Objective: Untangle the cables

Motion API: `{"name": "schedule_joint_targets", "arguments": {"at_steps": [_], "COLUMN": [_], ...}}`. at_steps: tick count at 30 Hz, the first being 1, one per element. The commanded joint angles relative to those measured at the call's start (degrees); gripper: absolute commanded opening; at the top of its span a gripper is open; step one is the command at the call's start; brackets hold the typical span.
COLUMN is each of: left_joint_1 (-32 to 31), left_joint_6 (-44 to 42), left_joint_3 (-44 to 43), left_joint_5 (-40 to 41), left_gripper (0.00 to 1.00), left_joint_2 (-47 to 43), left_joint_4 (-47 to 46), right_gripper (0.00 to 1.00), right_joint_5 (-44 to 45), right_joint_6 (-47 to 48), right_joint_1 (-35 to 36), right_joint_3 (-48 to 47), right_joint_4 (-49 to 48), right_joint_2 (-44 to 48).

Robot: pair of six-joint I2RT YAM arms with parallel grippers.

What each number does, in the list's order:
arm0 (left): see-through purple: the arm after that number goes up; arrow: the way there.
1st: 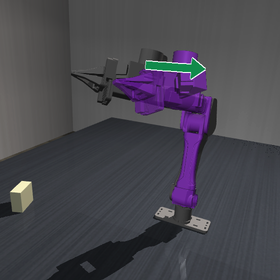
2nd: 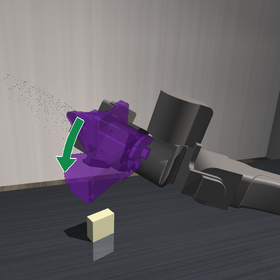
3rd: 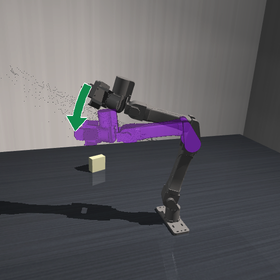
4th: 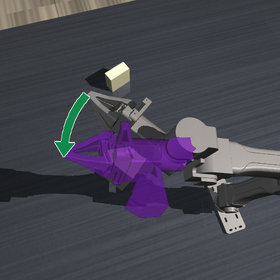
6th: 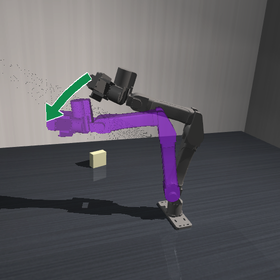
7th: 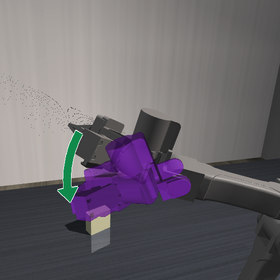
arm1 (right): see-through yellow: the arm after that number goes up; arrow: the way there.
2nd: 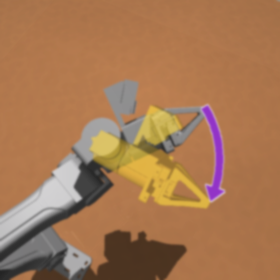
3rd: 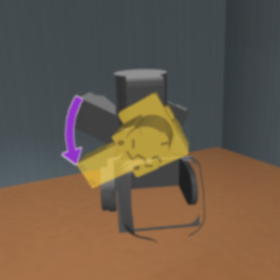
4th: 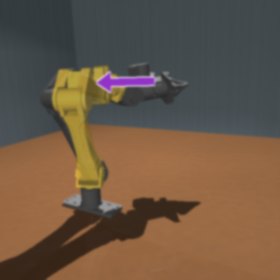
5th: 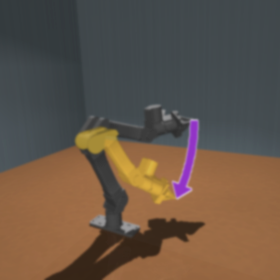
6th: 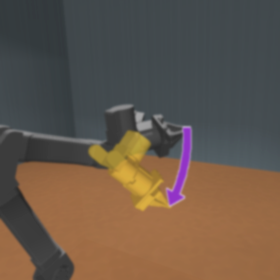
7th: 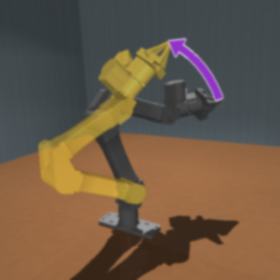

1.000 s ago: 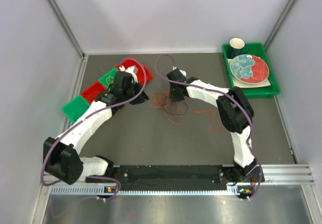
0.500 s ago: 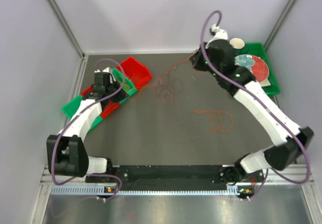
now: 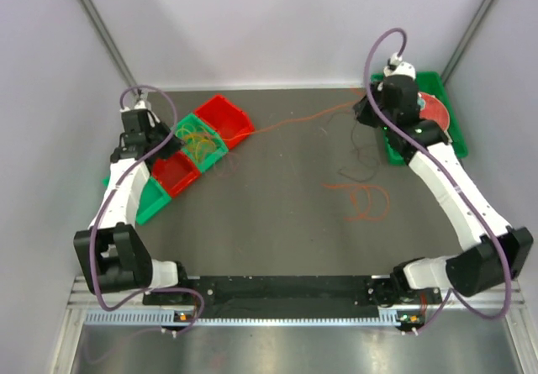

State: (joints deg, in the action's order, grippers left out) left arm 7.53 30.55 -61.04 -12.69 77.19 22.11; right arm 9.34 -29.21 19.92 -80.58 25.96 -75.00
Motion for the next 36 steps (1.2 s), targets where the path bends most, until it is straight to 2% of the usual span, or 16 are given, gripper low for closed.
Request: {"name": "schedule_joint_targets", "arguments": {"at_steps": [1,5,8,12,17,21,25,31,36], "left_joint_1": [1.6,1.6,-0.8,-10.7,-16.7,-23.9,-28.0,-30.9,-30.8], "left_joint_6": [0.0,3.6,6.1,5.3,7.6,8.7,11.2,13.5,10.1], "left_joint_3": [-5.4,-8.5,-11.1,-15.4,-19.0,-21.6,-21.1,-13.3,-9.6], "left_joint_5": [-5.0,-13.1,-18.2,-17.6,-20.5,-19.5,-19.9,-18.0,-12.8], "left_gripper": [0.0,0.0,0.0,0.0,0.0,0.0,0.0,0.0,0.0], "left_joint_2": [-1.9,-2.8,-3.6,-6.0,-6.8,-6.2,-5.0,-3.4,-0.4], "left_joint_4": [-1.2,-3.4,-4.8,-3.5,-5.4,-7.8,-11.0,-16.7,-14.3], "right_gripper": [0.0,0.0,0.0,0.0,0.0,0.0,0.0,0.0,0.0], "right_joint_5": [-3.6,-5.6,-5.6,-5.6,-4.3,-3.0,-1.3,-1.2,-1.6], "right_joint_6": [-2.0,-2.9,-3.7,-4.5,-5.2,-5.9,-6.7,-7.3,-5.8], "right_joint_1": [-0.8,-0.9,-0.9,-0.9,-0.9,-0.8,-0.9,-1.3,-1.4], "right_joint_3": [5.2,9.0,11.4,14.0,15.1,15.7,17.7,20.1,18.9], "right_joint_4": [-2.3,-4.9,-6.4,-7.2,-7.5,-7.4,-7.7,-8.0,-7.6], "right_joint_2": [-4.4,-8.0,-8.8,-9.1,-7.5,-6.3,-5.9,-7.1,-10.4]}}
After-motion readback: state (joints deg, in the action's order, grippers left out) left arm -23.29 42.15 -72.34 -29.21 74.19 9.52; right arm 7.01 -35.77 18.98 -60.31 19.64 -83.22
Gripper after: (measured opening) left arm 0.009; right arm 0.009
